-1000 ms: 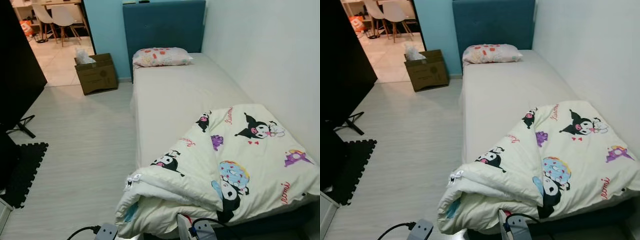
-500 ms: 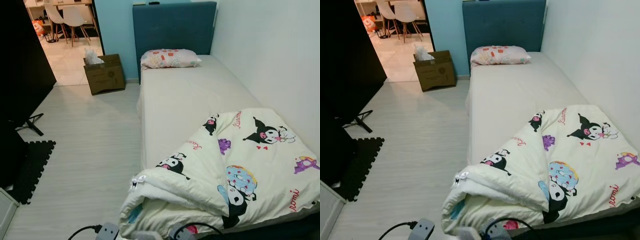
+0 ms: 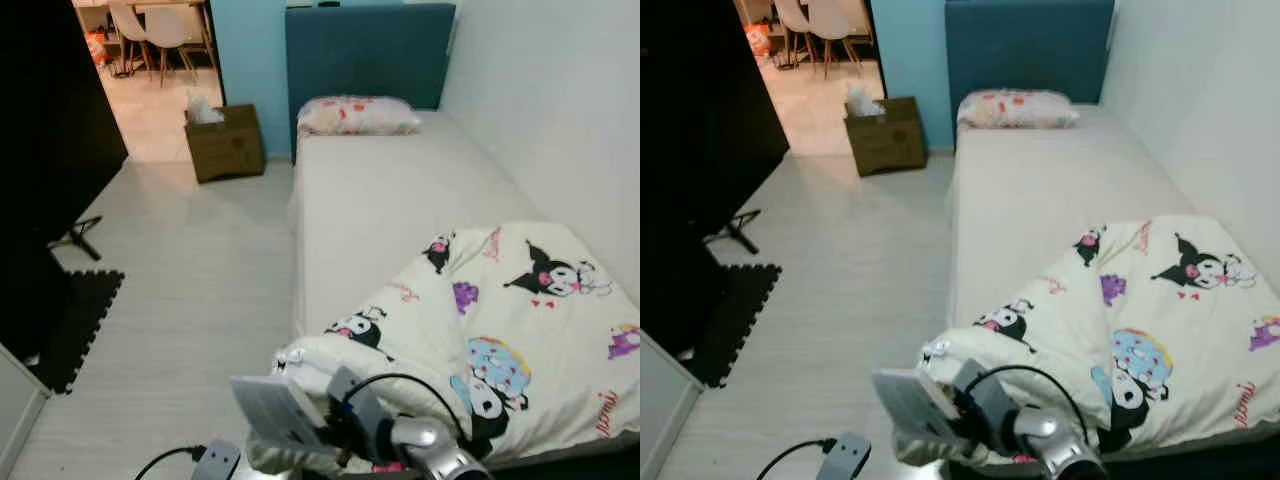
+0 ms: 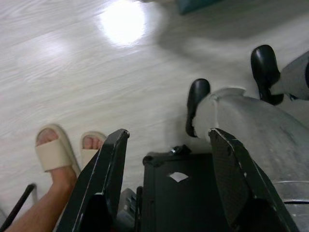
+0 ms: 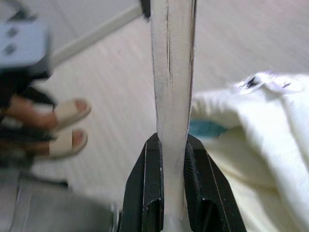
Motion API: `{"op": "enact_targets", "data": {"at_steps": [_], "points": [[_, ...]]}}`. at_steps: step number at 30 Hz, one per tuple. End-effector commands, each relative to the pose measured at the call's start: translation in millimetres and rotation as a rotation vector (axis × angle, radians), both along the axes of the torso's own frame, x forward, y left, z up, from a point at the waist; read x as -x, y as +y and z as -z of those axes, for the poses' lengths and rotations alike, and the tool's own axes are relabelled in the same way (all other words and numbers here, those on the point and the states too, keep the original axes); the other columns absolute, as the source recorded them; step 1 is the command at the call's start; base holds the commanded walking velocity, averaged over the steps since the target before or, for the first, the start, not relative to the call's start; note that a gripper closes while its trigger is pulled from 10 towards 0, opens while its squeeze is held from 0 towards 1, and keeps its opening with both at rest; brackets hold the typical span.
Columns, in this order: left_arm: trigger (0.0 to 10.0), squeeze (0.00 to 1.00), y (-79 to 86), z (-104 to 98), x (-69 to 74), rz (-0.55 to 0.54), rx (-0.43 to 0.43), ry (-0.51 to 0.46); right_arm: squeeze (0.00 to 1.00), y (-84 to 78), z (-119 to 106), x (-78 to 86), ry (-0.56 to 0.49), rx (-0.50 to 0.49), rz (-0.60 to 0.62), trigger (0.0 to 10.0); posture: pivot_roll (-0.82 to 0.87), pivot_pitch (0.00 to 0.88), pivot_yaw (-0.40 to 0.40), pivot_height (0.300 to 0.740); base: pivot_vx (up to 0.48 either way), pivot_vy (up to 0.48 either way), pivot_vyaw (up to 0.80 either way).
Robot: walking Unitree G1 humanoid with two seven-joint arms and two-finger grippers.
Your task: Clean up the room
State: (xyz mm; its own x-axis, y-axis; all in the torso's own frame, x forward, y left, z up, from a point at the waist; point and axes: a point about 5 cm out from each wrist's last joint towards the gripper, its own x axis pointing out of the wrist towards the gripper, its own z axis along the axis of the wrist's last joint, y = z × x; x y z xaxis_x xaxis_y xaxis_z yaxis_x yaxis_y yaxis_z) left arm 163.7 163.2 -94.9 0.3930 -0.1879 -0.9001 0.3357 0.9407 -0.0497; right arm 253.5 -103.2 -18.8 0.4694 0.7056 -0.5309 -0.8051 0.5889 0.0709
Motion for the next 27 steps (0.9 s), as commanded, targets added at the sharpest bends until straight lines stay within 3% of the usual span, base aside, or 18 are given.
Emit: {"op": "enact_targets", "data": {"at_steps": [1, 8, 27], "points": [[10.0, 0.00, 1.7, -0.4, -0.9, 0.026, -0.024, -0.010, 0.00, -2.8, 1.0, -3.0, -0.005, -0.026, 0.121, 10.0, 0.00, 0.000, 0.001, 0.727, 0.000, 0.000, 0.63], [10.0, 0.00, 4.6, 0.5, 1.3, 0.027, -0.044, -0.002, 0.00, 6.7, 2.2, 0.0, 0.018, -0.099, 0.193, 10.0, -0.01, 0.000, 0.007, 0.727, 0.000, -0.430, 0.63], [10.0, 0.00, 7.8, 1.5, 4.2, -0.024, -0.043, -0.007, 0.00, 10.2, 0.9, -1.7, 0.007, -0.104, 0.197, 10.0, 0.00, 0.000, 0.006, 0.727, 0.000, 0.000, 0.63]]}}
